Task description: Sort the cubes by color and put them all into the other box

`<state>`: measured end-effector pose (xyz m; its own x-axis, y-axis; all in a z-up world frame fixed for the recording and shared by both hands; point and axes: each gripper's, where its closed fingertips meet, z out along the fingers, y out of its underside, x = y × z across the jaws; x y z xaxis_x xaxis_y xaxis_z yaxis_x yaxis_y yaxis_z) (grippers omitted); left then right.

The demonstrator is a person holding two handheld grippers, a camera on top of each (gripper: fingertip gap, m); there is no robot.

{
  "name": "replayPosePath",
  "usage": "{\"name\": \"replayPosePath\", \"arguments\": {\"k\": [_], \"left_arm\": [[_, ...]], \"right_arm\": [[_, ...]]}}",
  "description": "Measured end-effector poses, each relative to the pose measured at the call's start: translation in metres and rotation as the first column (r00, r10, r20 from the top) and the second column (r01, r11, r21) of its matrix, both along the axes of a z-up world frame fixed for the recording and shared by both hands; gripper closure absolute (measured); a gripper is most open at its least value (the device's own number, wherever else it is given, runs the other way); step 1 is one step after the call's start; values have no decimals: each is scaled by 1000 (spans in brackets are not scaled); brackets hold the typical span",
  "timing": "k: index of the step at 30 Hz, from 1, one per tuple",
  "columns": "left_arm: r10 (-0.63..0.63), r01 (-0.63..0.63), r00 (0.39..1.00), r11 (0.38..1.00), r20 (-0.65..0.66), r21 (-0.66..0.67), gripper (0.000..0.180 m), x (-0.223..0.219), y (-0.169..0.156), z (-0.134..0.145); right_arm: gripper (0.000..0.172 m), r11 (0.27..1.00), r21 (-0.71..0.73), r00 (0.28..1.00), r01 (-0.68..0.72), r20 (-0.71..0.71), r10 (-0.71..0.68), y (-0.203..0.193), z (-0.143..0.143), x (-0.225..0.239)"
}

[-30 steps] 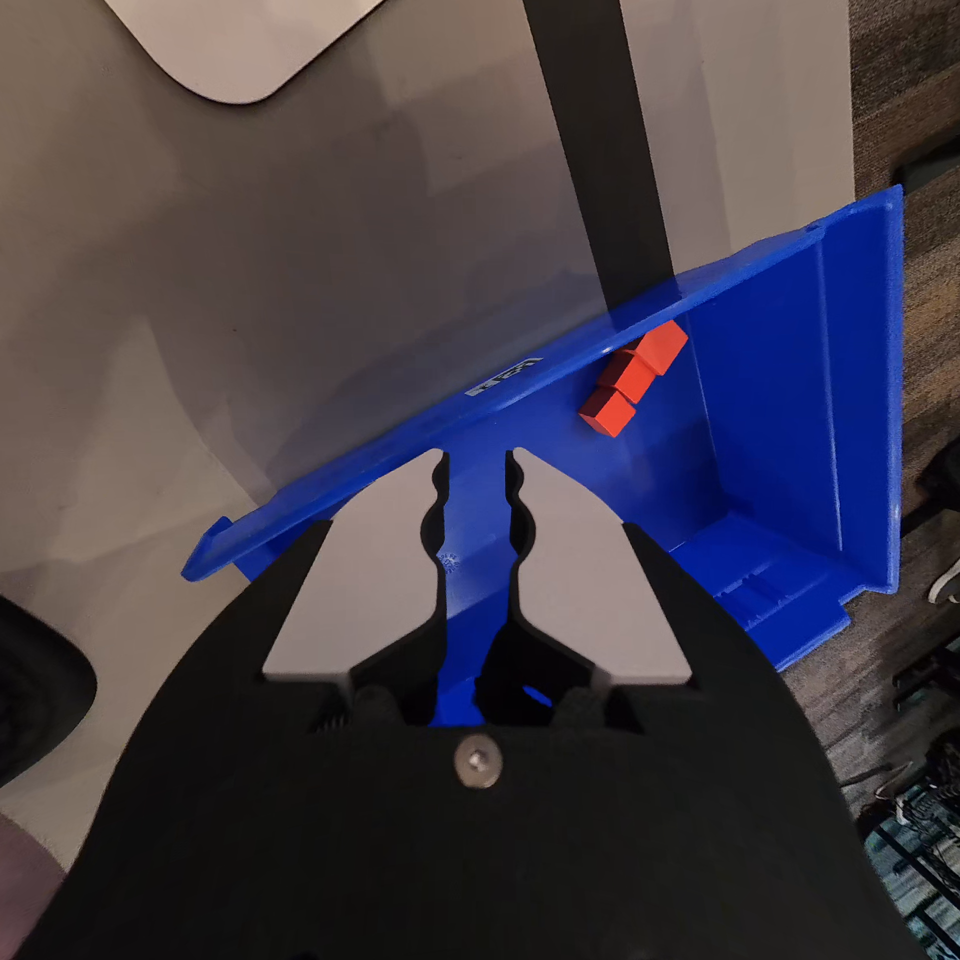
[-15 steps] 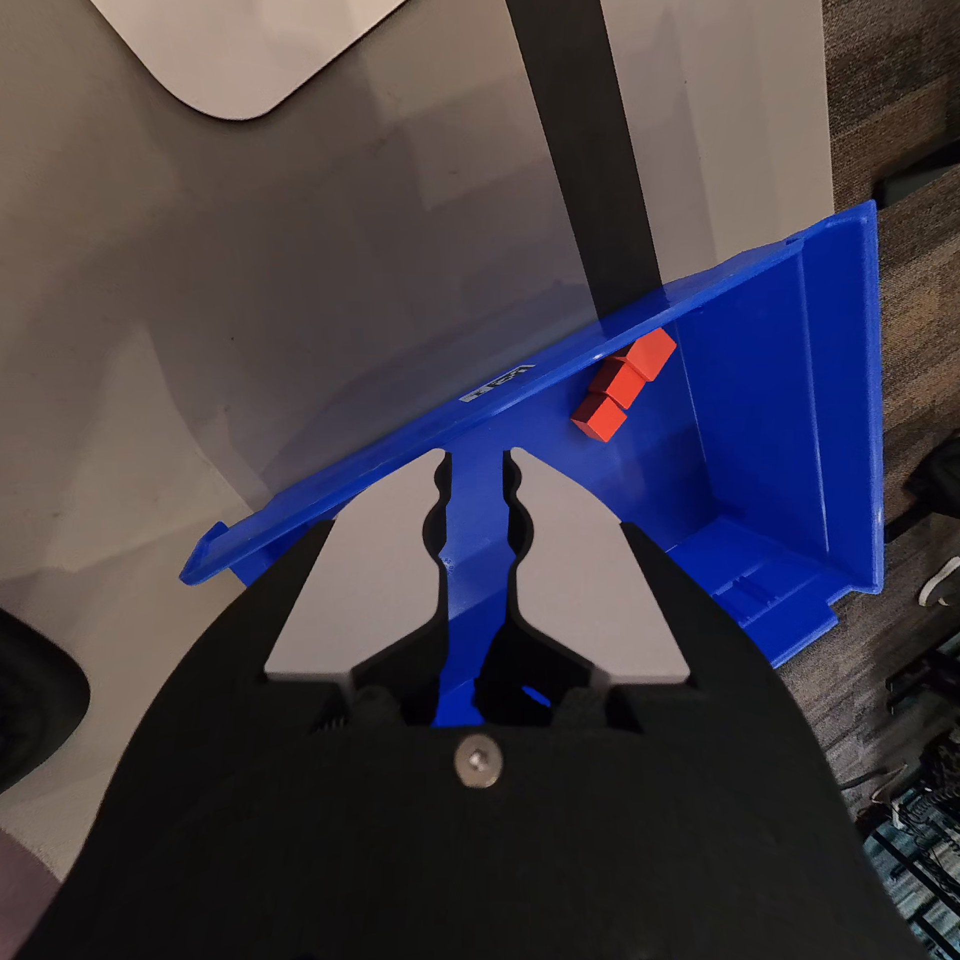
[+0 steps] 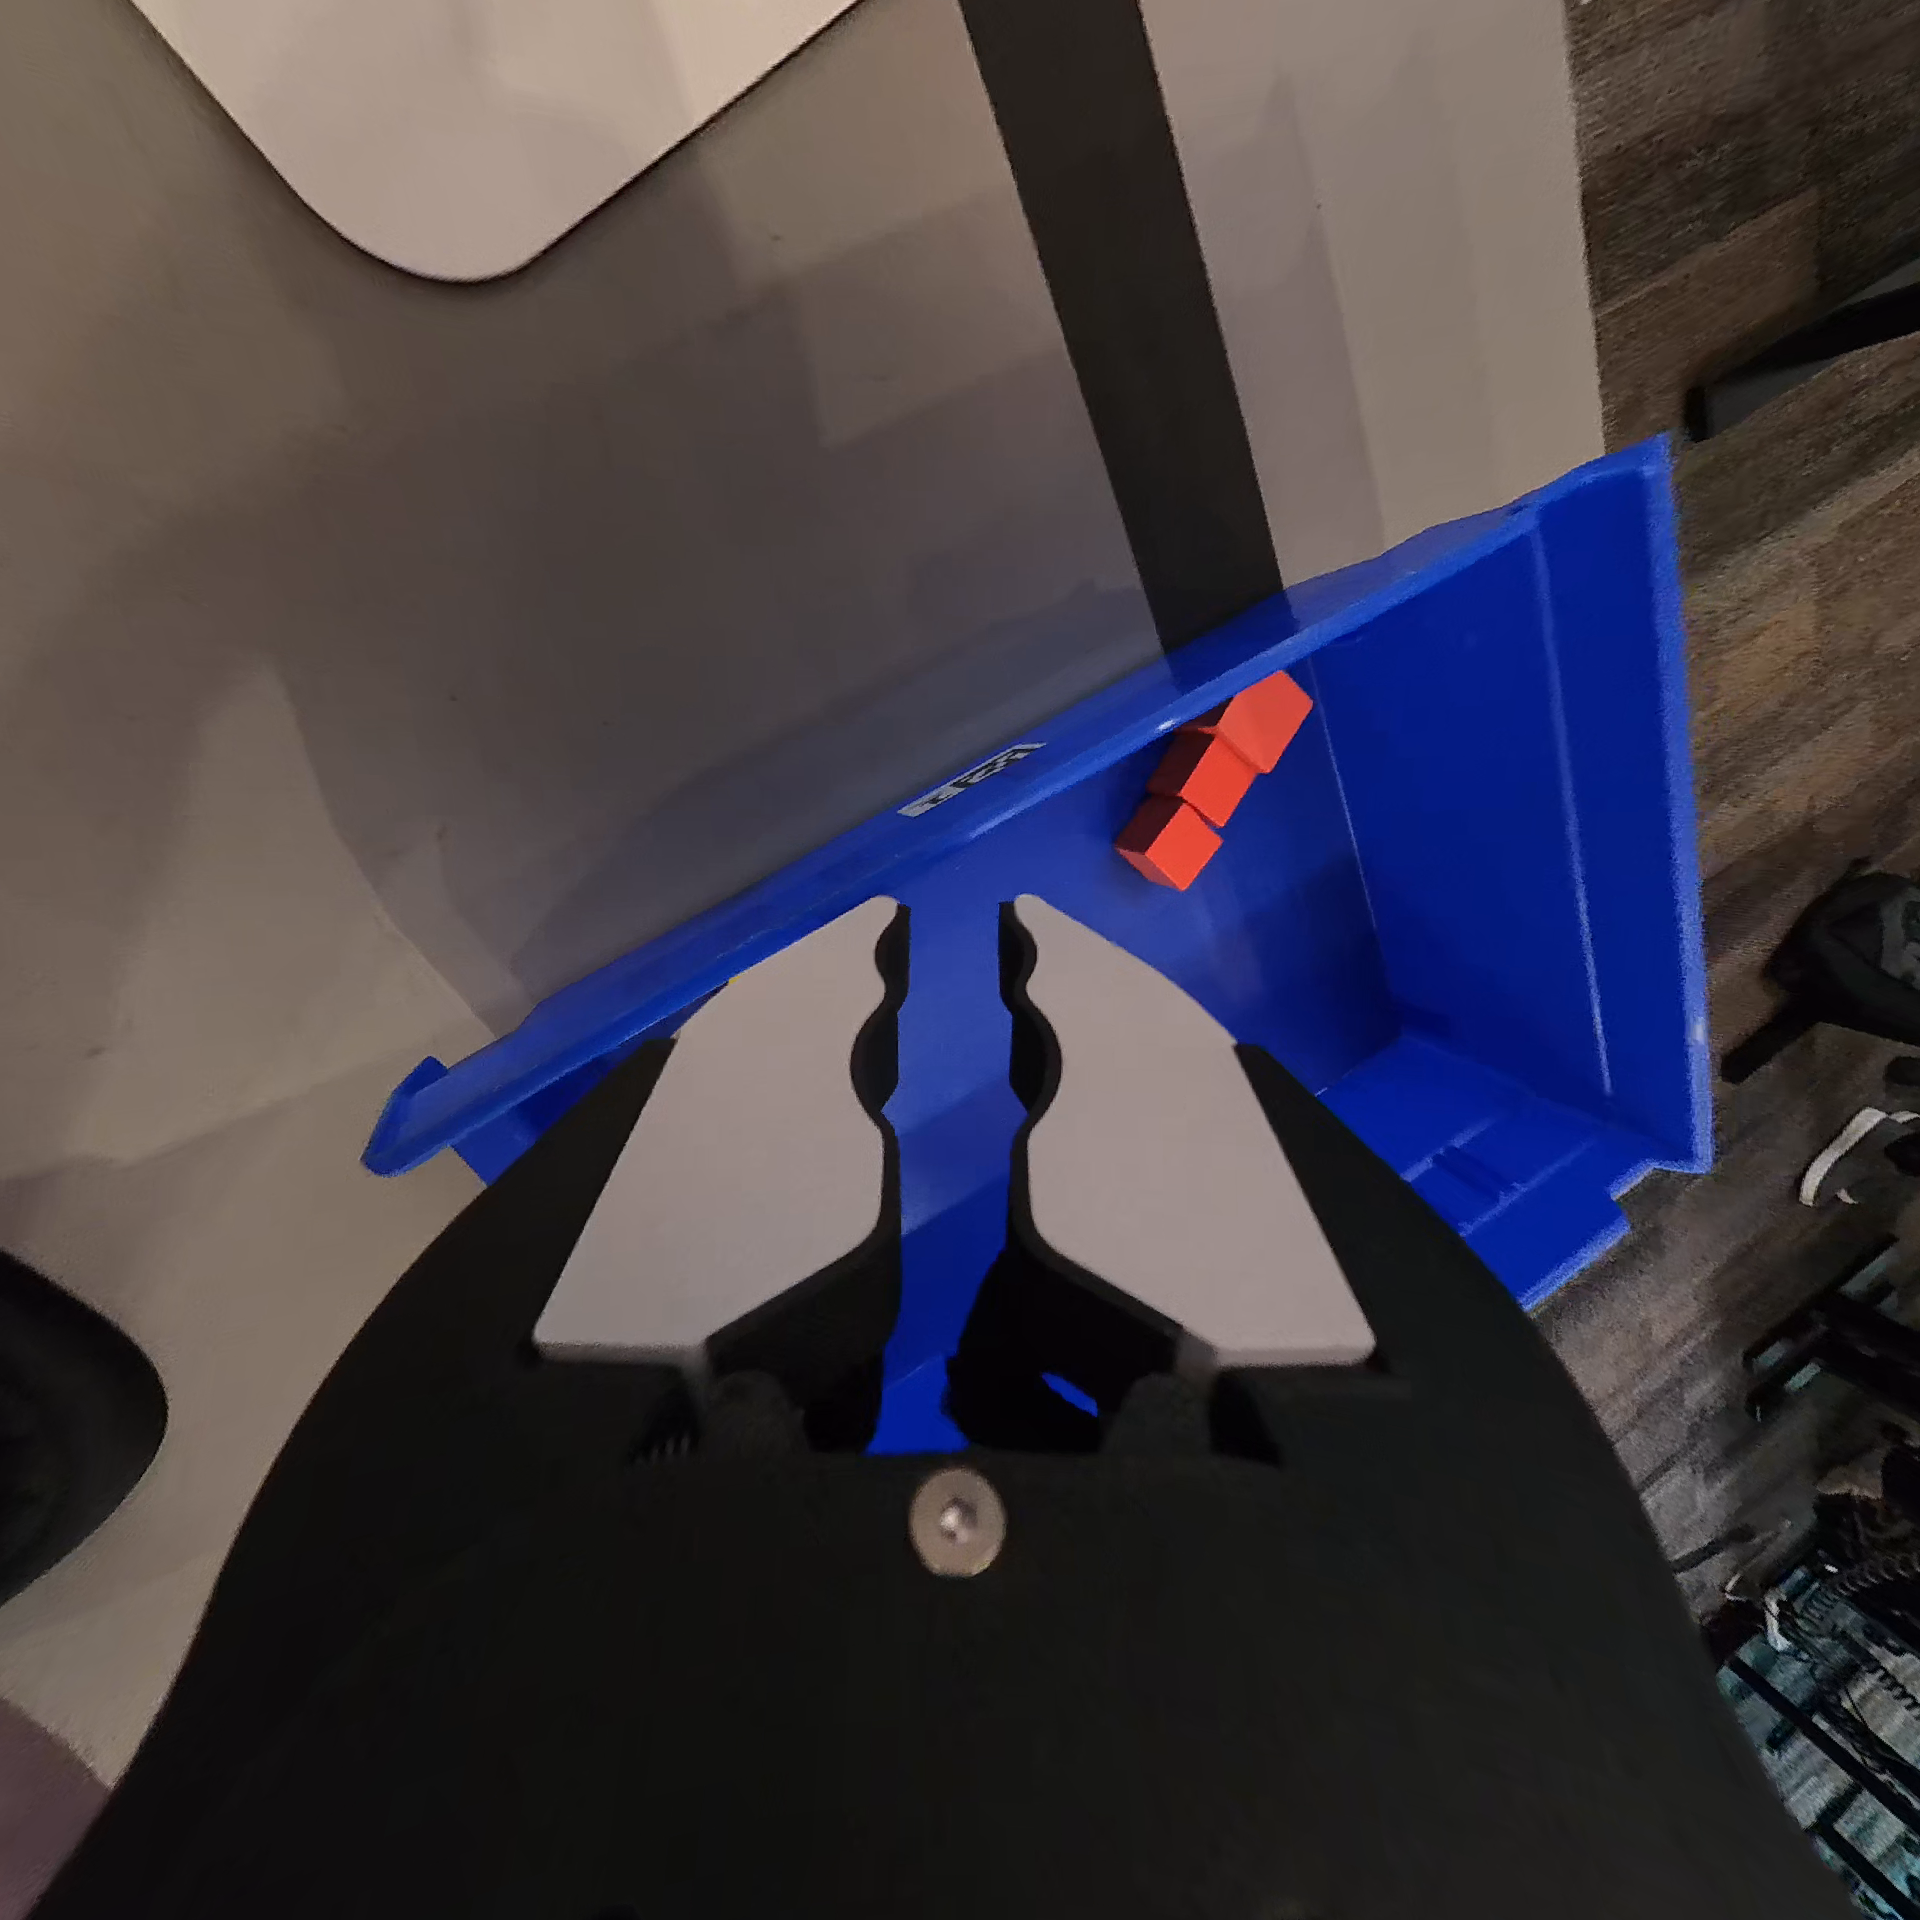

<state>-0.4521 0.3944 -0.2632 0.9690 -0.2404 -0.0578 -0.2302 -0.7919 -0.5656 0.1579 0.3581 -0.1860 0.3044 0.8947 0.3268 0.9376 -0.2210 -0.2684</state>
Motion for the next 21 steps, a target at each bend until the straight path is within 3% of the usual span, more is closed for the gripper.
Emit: {"name": "replayPosePath", "arguments": {"k": [1,6,10,14,17,21], "left_arm": [[1,-2,1000,1000,20,31,147,0,1,8],[-68,41,987,983,147,179,148,13,-4,62],[-163,71,960,929,227,364,149,33,-19,138],[-340,159,908,820,244,550,149,80,-54,220],[-504,249,832,714,233,655,149,133,-86,266],[-716,368,656,578,237,728,149,217,-122,291]], "right_arm": [[155,1000,15,1000,2,-7,-2,1,3,0],[153,984,174,997,28,-81,-14,11,39,-2],[148,925,379,976,32,-210,53,10,95,-18],[143,808,589,926,-26,-290,242,-13,153,-56],[141,685,724,841,-79,-321,436,-46,189,-99],[128,560,821,721,-114,-319,615,-90,209,-162]]}}
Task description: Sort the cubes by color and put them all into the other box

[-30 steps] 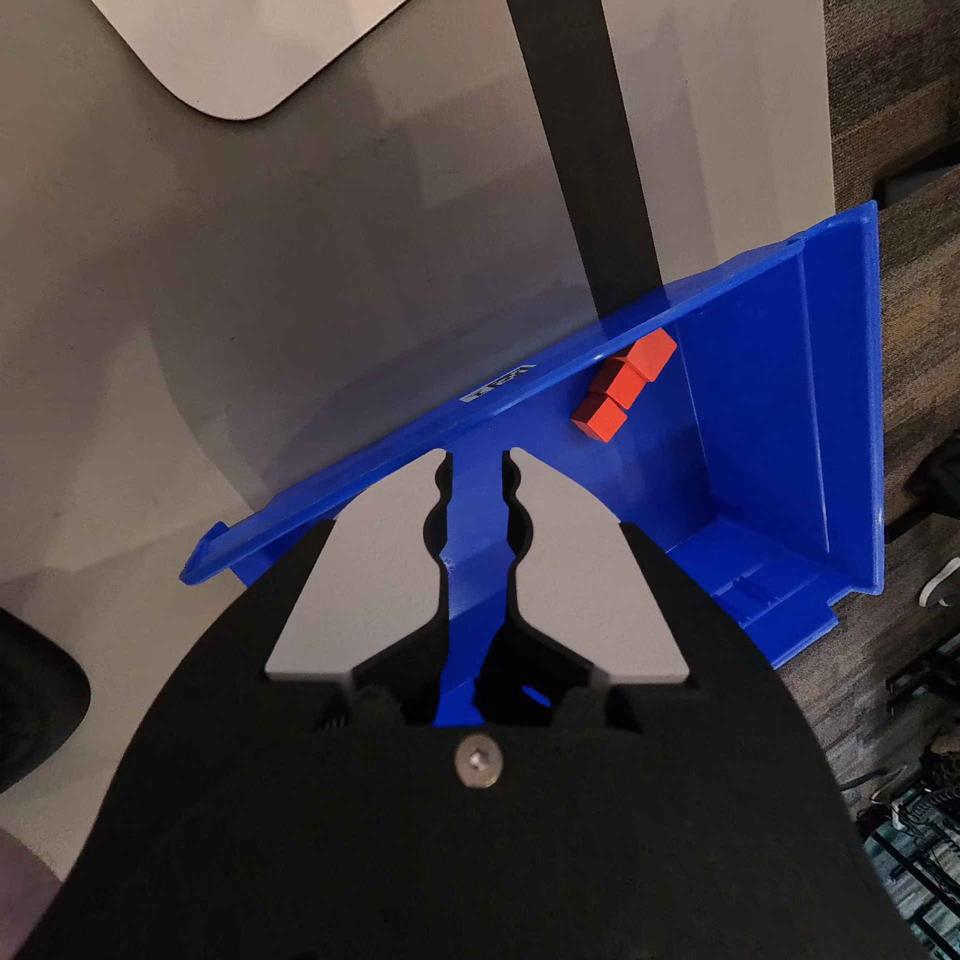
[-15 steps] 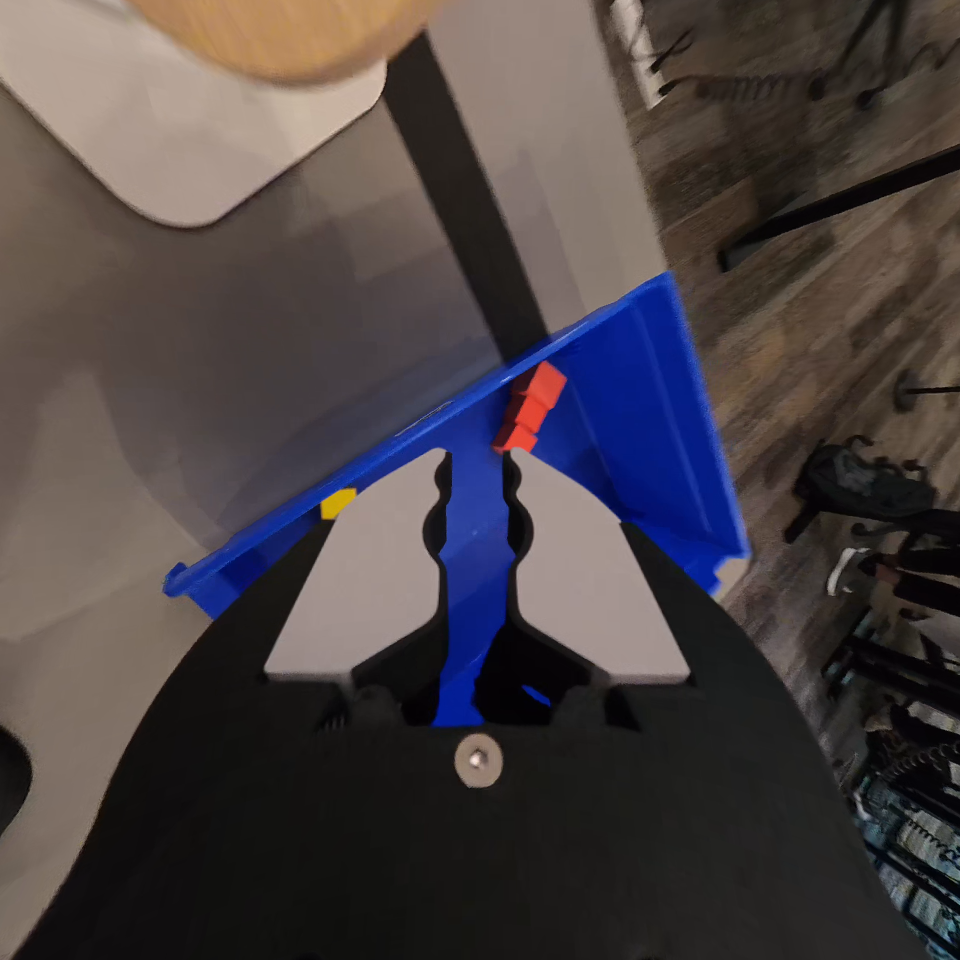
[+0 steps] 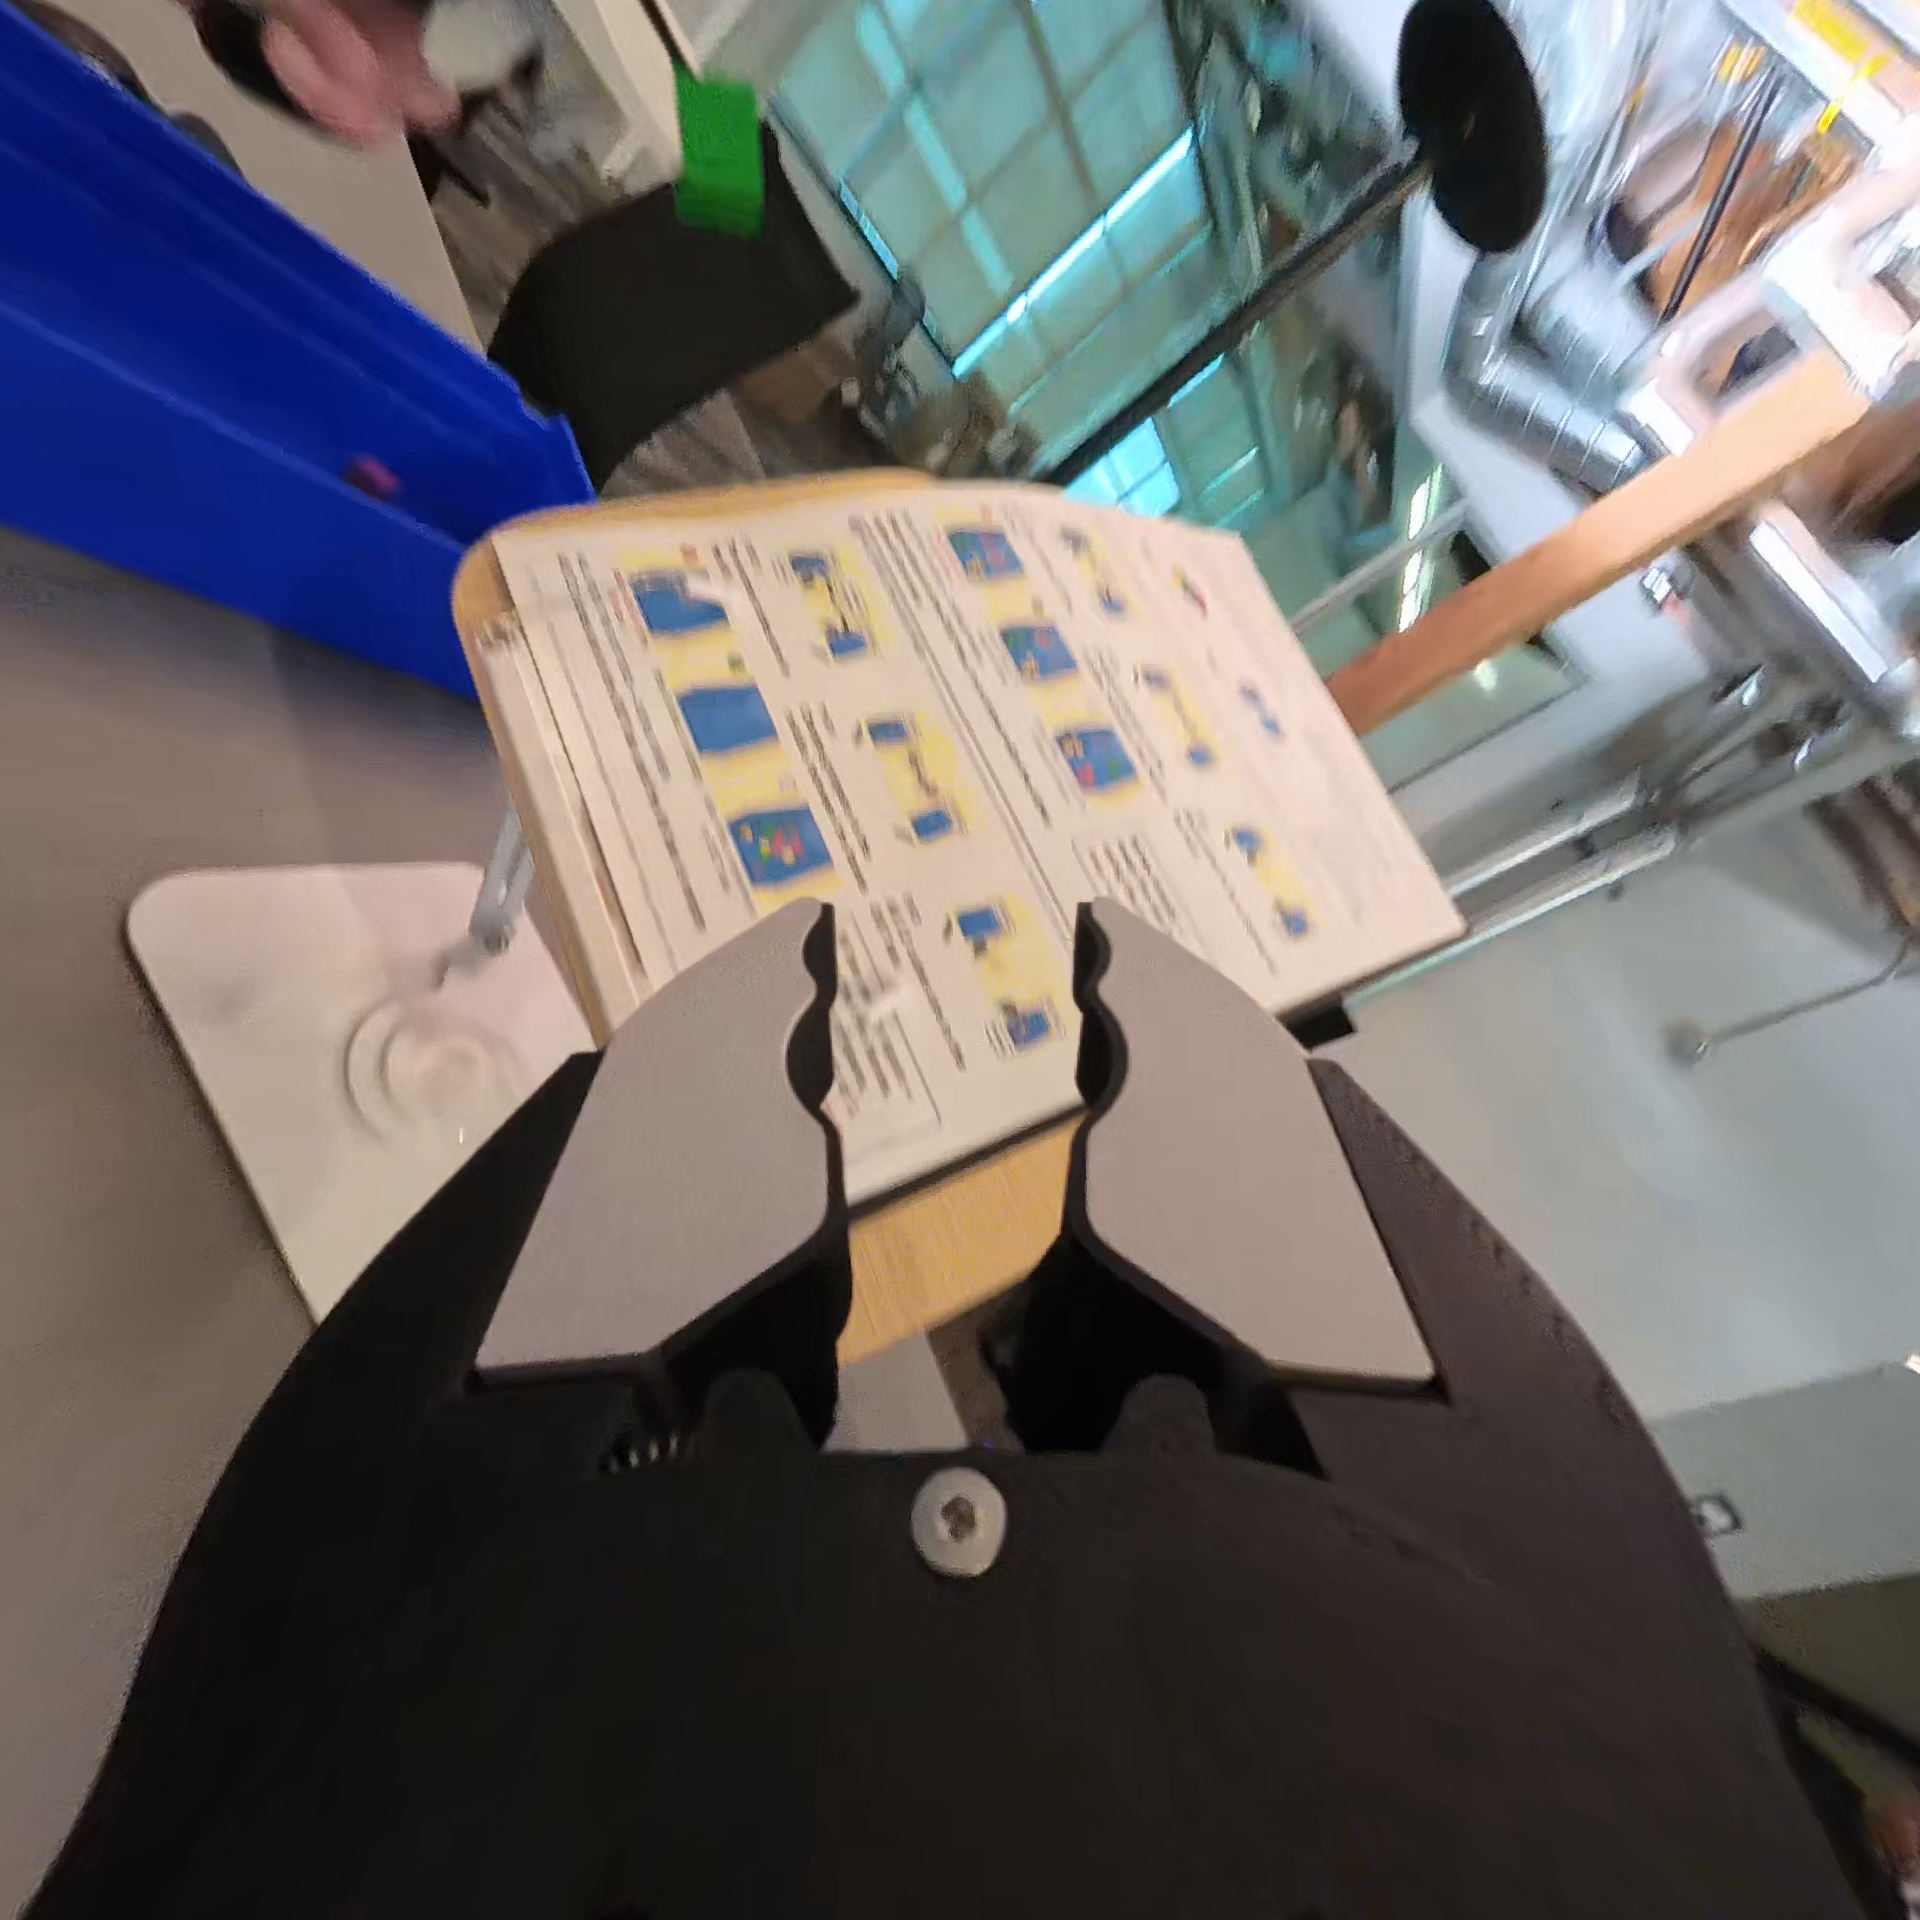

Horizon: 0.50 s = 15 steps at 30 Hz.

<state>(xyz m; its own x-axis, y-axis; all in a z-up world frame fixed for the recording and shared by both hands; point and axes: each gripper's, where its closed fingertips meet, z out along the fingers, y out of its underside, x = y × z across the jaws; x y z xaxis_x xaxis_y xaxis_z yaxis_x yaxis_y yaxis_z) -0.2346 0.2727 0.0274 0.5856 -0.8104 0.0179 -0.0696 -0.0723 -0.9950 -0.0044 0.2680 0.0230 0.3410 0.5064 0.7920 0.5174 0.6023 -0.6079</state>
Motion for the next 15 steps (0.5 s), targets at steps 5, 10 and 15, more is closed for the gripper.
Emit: {"name": "replayPosePath", "arguments": {"k": [5,10,15], "left_arm": [[-360,365,916,931,174,4,149,101,-40,-4],[-525,568,793,820,310,-63,149,156,-63,-25],[-583,646,724,761,370,-65,149,172,-74,-32]], "right_arm": [[120,991,71,991,-115,-64,119,-34,-5,-54],[118,982,108,986,-153,-47,159,-46,-19,-76],[132,975,122,980,-186,-53,194,-54,-24,-85]]}}
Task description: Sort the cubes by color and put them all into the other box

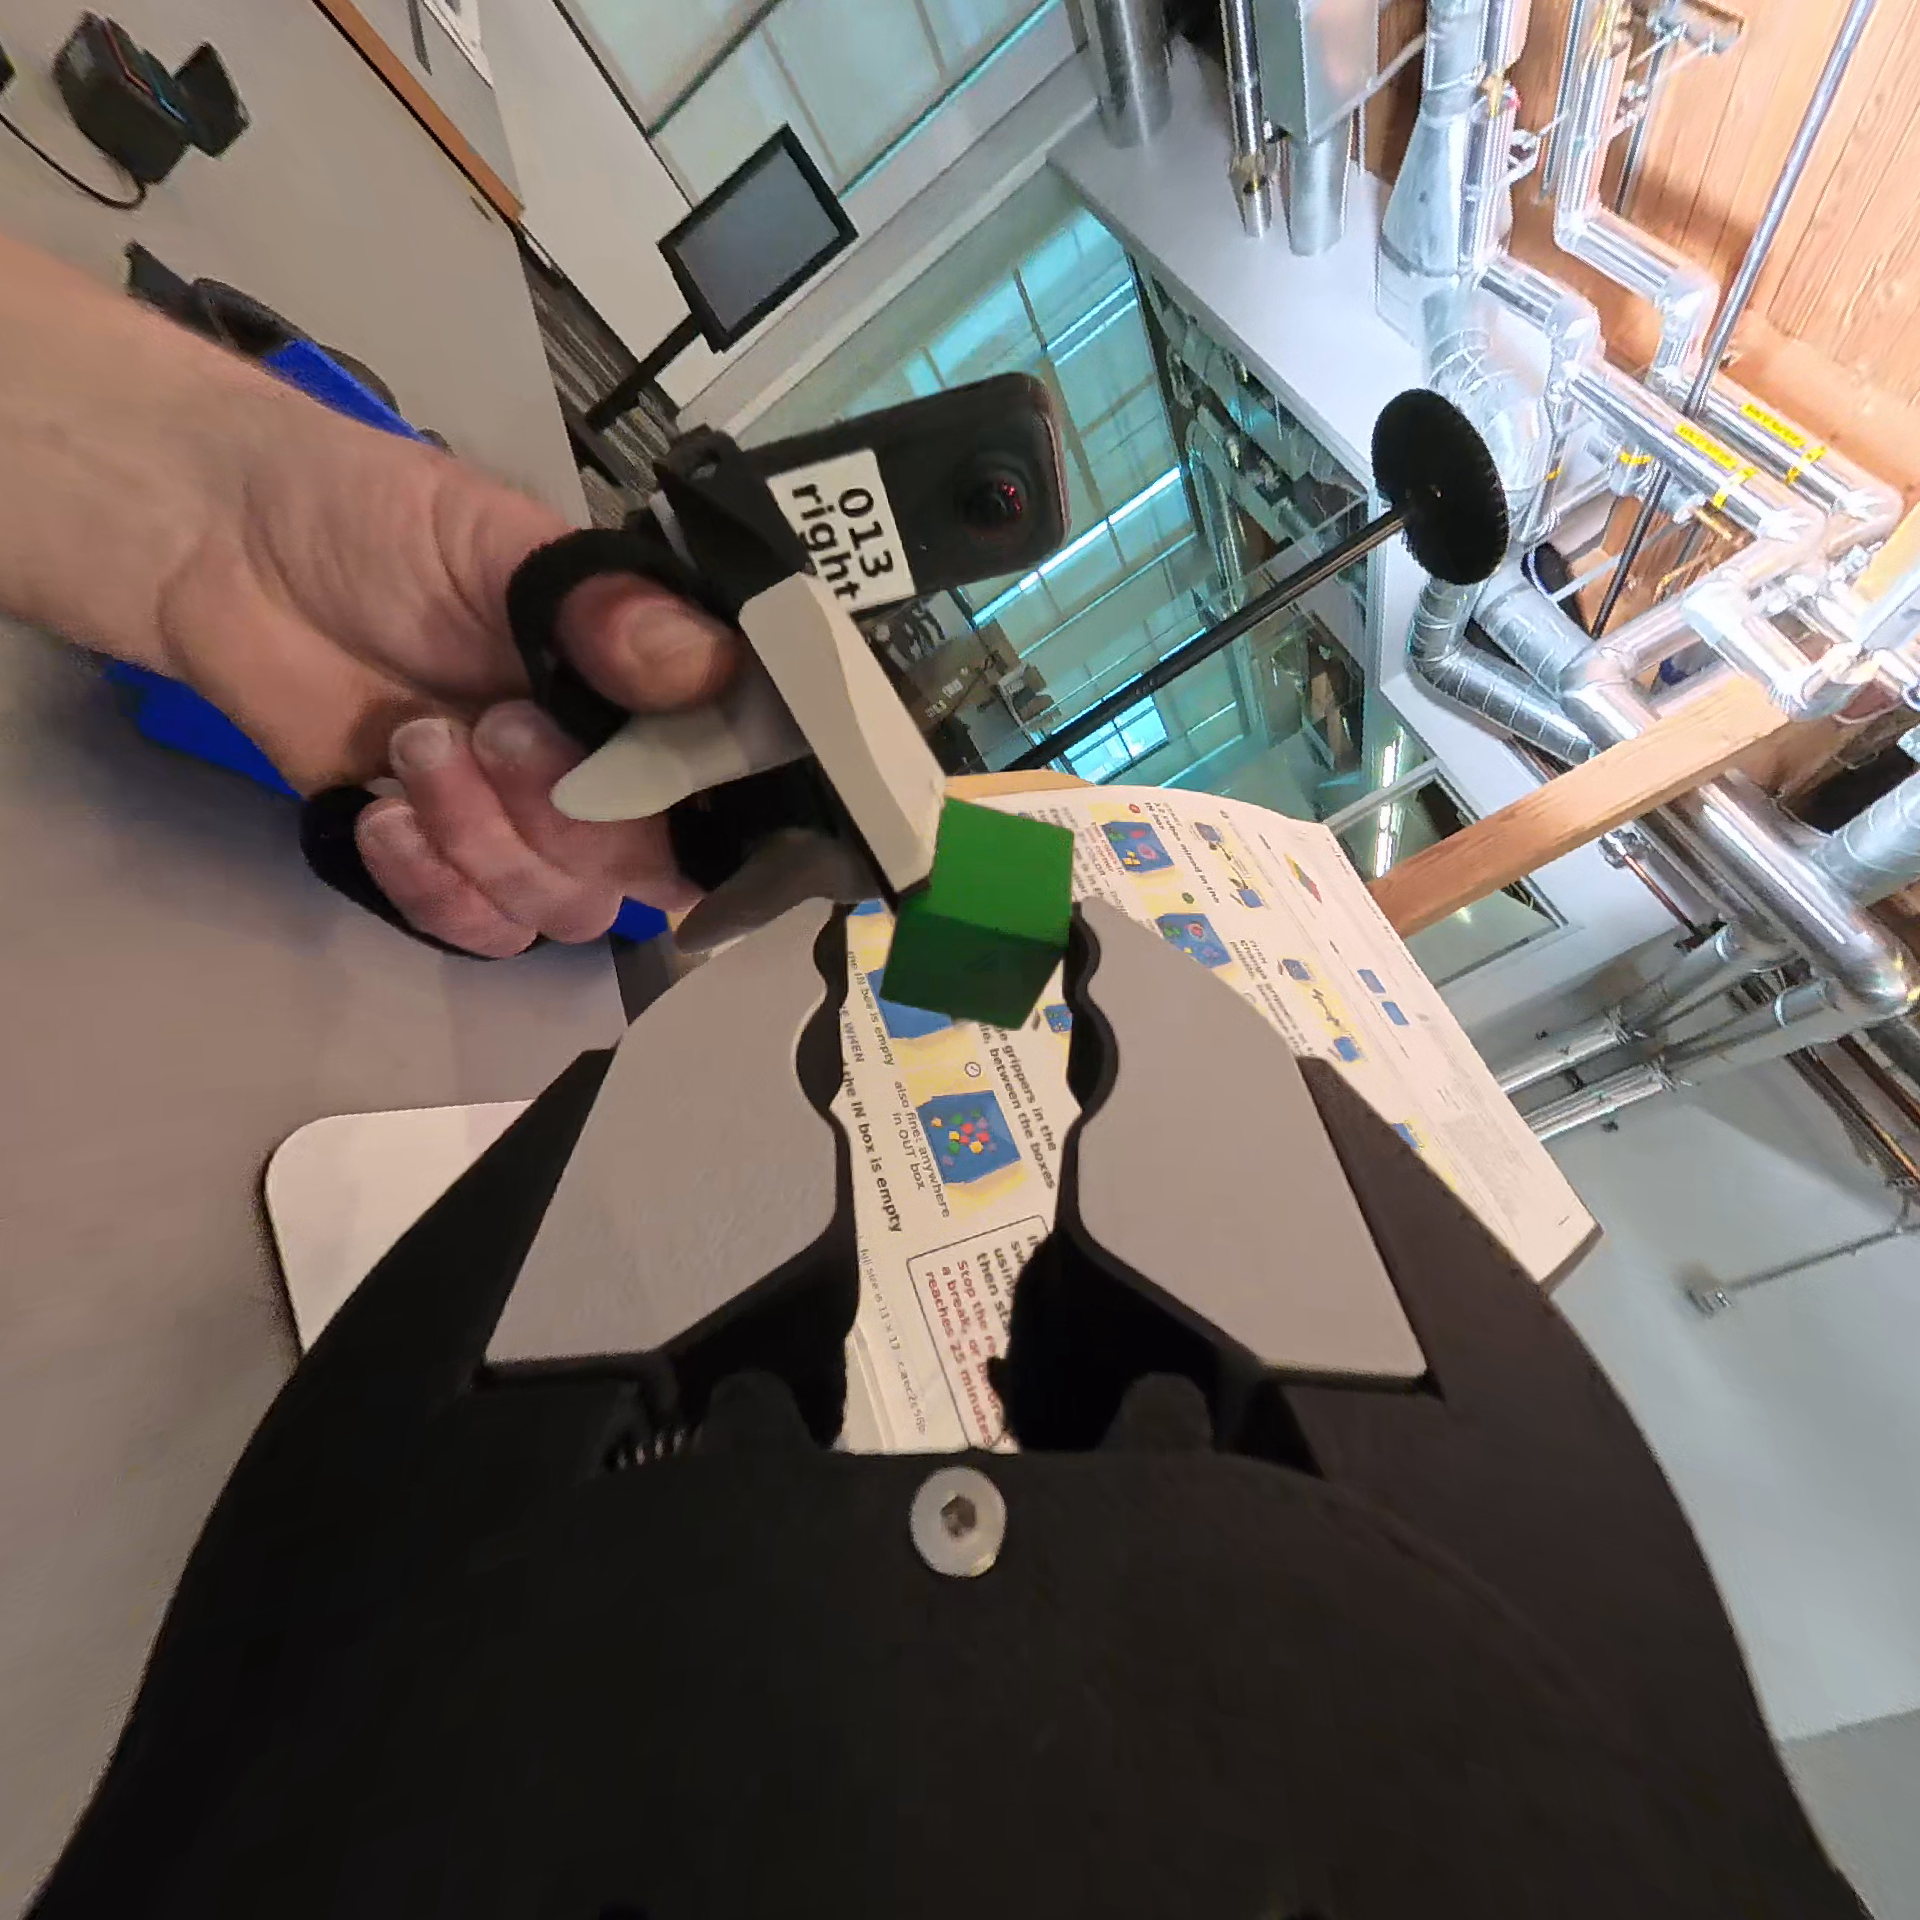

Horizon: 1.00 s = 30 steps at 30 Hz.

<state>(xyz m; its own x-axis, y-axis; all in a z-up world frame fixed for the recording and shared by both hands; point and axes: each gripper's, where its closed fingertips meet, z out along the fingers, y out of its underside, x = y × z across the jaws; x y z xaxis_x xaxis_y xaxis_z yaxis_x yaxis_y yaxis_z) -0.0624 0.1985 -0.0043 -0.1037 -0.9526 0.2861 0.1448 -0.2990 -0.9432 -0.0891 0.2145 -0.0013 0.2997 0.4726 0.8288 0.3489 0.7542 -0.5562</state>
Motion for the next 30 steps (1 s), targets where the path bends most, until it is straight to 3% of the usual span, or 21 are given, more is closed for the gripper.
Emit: {"name": "replayPosePath", "arguments": {"k": [2,11,23,30], "left_arm": [[-17,17,1000,1000,19,21,149,2,-5,2],[-44,35,993,996,109,78,149,3,-15,10],[-47,34,986,996,162,83,148,3,-17,13],[17,-32,980,997,196,71,151,-10,-8,24]], "right_arm": [[139,1000,12,999,-17,-31,18,-4,5,2],[143,996,-44,988,-73,-141,66,-15,15,0],[143,996,-47,988,-71,-144,63,-17,17,0],[143,999,-16,989,-42,-144,40,-14,26,10]]}}
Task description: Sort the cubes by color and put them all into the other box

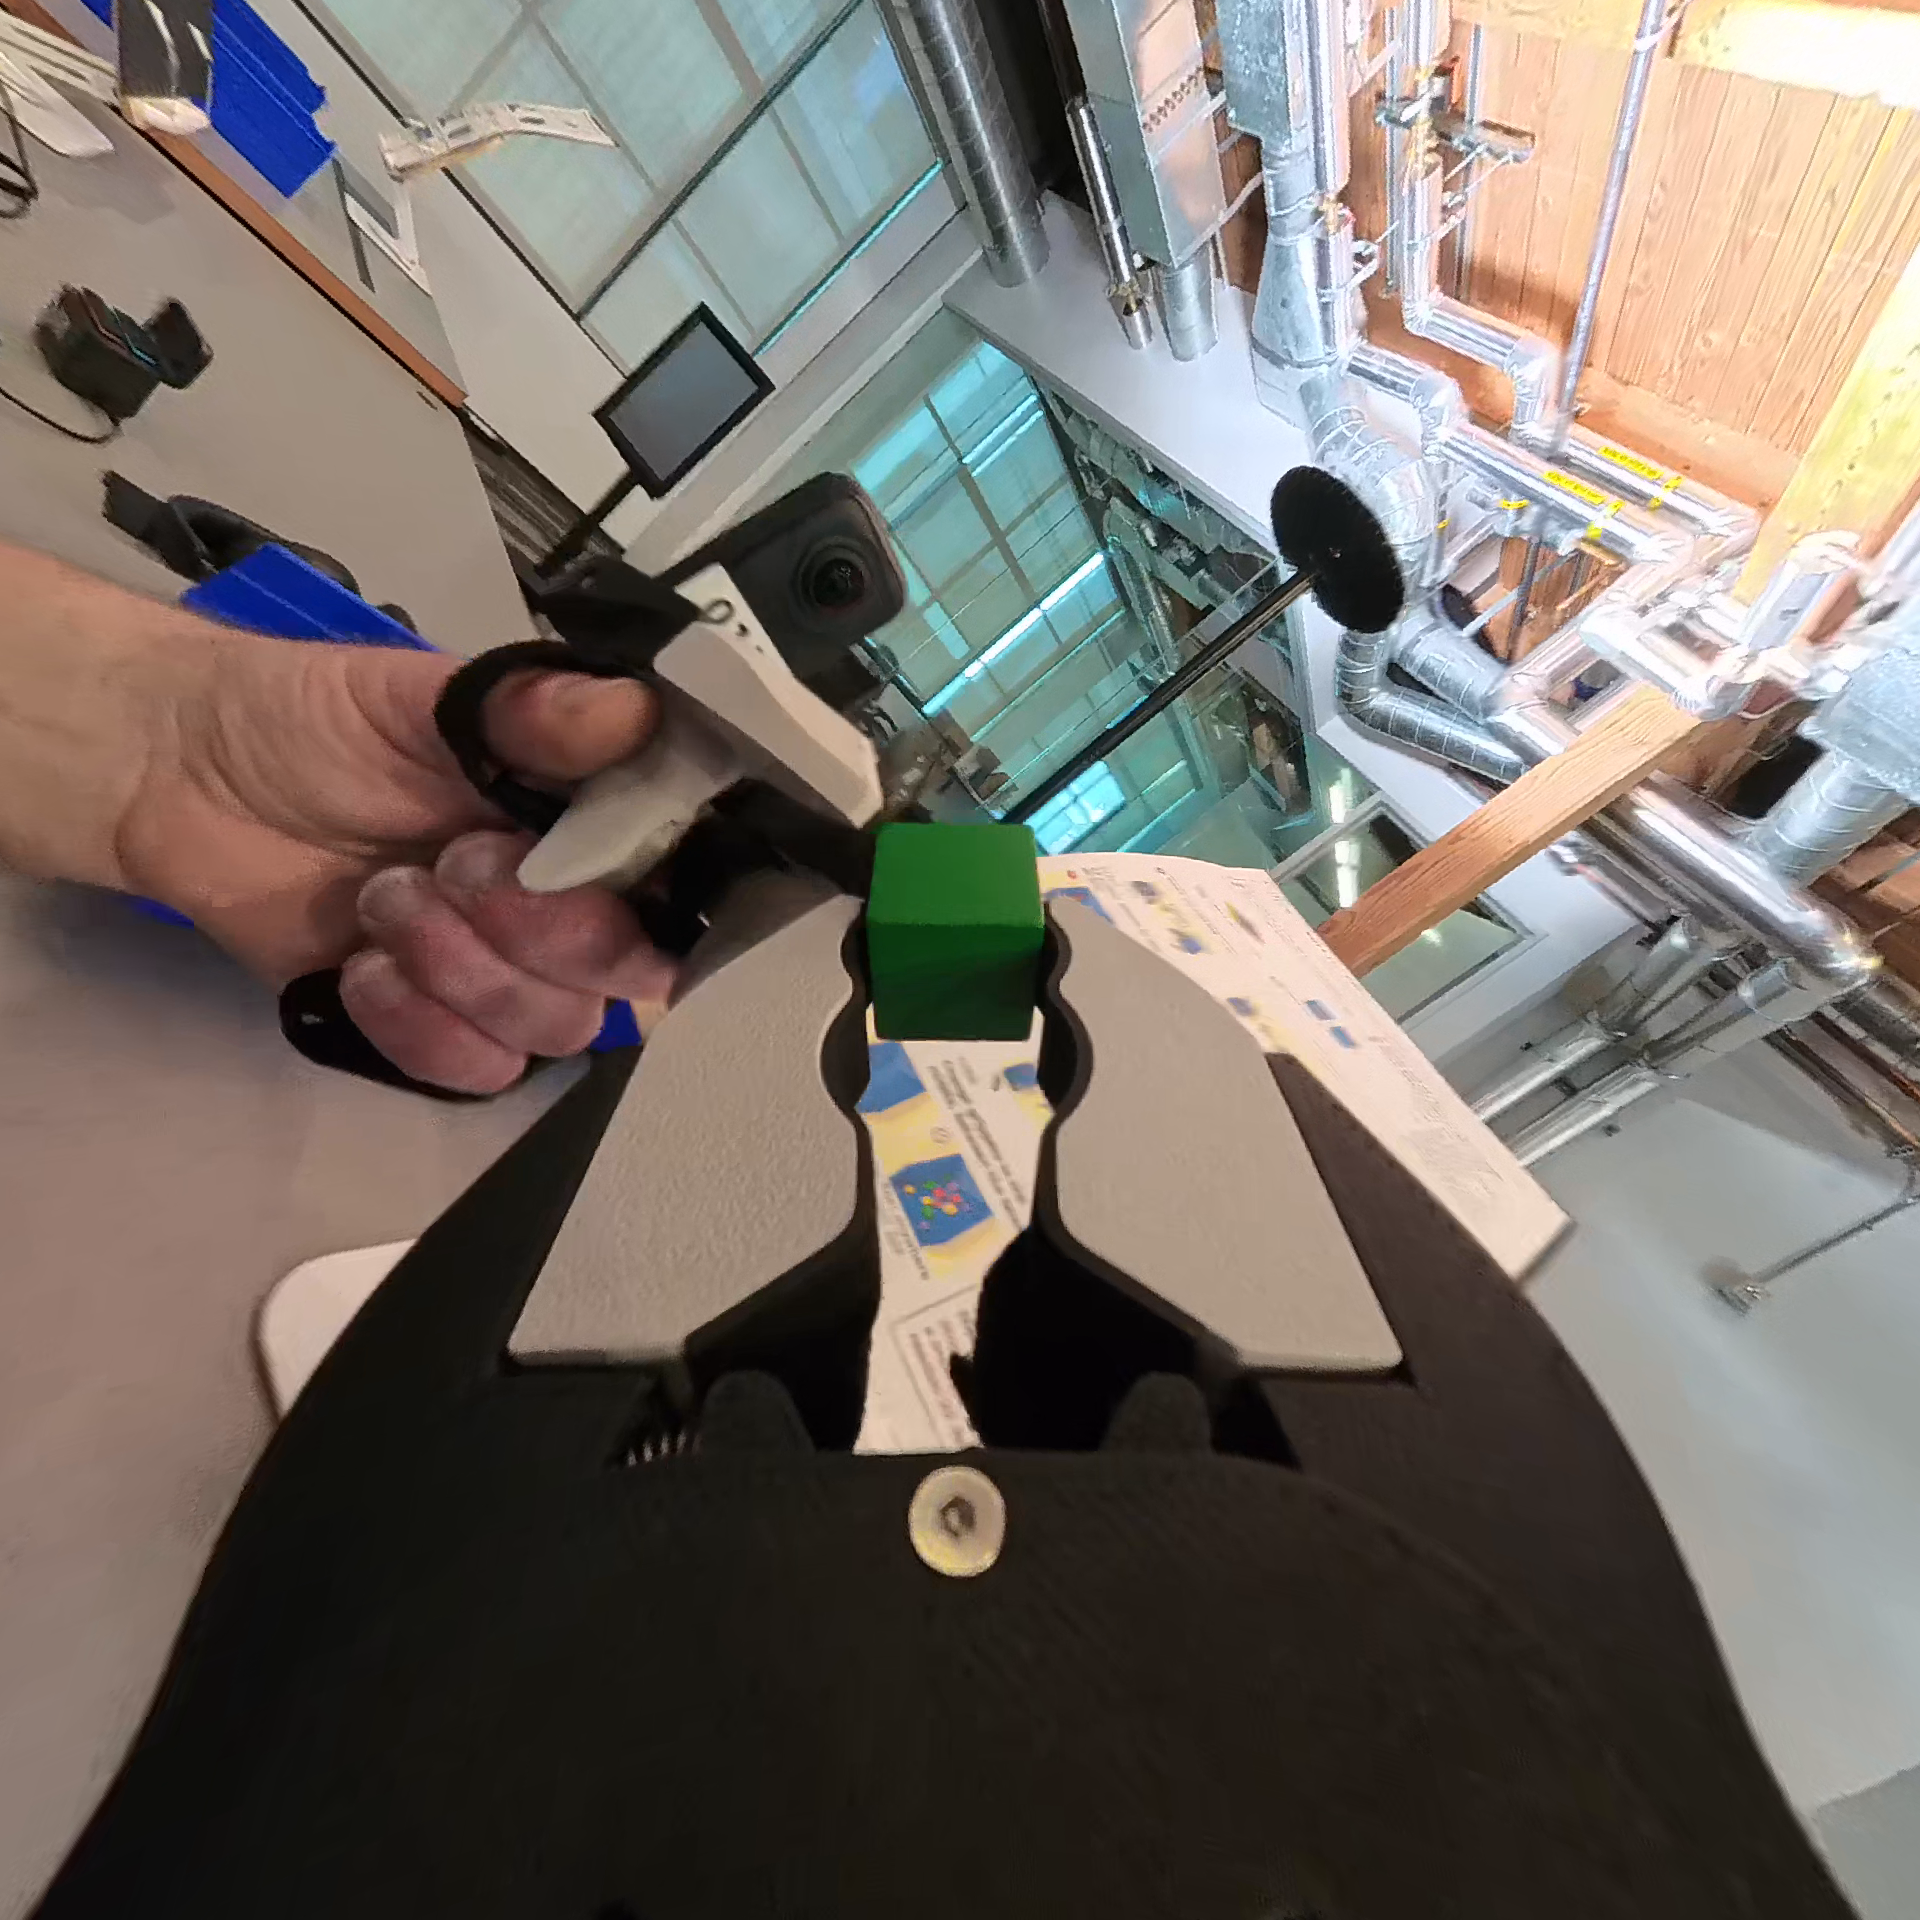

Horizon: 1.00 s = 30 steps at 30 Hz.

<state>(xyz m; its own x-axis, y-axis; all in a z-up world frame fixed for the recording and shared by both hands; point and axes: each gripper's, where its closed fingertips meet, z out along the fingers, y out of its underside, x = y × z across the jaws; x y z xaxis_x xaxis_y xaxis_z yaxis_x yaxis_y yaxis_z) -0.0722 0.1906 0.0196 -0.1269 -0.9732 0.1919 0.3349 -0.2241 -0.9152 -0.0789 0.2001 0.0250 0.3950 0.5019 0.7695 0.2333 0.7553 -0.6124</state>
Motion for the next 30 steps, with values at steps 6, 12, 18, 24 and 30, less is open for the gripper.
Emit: {"name": "replayPosePath", "arguments": {"k": [6,12,18,24,30], "left_arm": [[166,-167,986,982,27,88,180,-36,16,18],[321,-307,946,935,-52,178,180,-52,26,24],[372,-351,923,919,-98,176,180,-60,34,23],[404,-371,902,905,-153,208,180,-63,39,19],[415,-371,892,900,-182,230,180,-60,39,14]], "right_arm": [[143,964,-78,967,253,45,-250,62,25,76],[142,630,-421,748,653,227,-624,187,-33,229],[142,296,-596,591,746,390,-706,259,-143,316],[142,69,-627,500,776,544,-674,282,-226,339],[142,-72,-630,463,773,639,-614,287,-281,355]]}}
